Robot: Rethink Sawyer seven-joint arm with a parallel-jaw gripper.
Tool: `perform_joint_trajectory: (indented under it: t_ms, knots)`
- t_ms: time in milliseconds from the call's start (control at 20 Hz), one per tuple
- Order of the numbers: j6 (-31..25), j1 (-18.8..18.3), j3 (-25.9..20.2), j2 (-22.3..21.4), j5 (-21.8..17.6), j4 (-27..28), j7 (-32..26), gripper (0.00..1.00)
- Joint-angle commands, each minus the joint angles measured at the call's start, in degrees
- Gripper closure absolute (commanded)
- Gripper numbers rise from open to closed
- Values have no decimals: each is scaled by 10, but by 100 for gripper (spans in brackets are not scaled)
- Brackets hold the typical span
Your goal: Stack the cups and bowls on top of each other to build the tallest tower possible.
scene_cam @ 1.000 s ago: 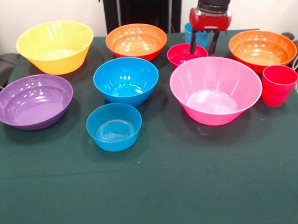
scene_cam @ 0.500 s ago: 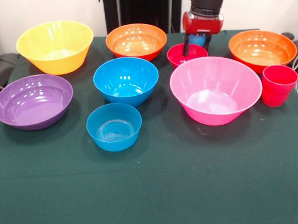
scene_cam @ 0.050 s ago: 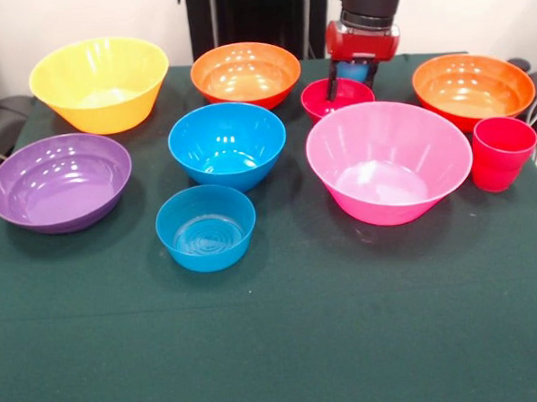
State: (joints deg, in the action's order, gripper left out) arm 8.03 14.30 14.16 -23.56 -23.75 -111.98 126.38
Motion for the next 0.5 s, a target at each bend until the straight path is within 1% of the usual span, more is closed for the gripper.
perform_joint_trajectory:
  t_ms: [50,250,450,500]
  knots:
    - [-15,-17,-56,34,18,8,61,0]
    - [-35,-23,-71,25,26,14,60,0]
    - [-36,-24,-78,25,31,16,61,0]
    - [-37,-24,-78,26,32,17,60,100]
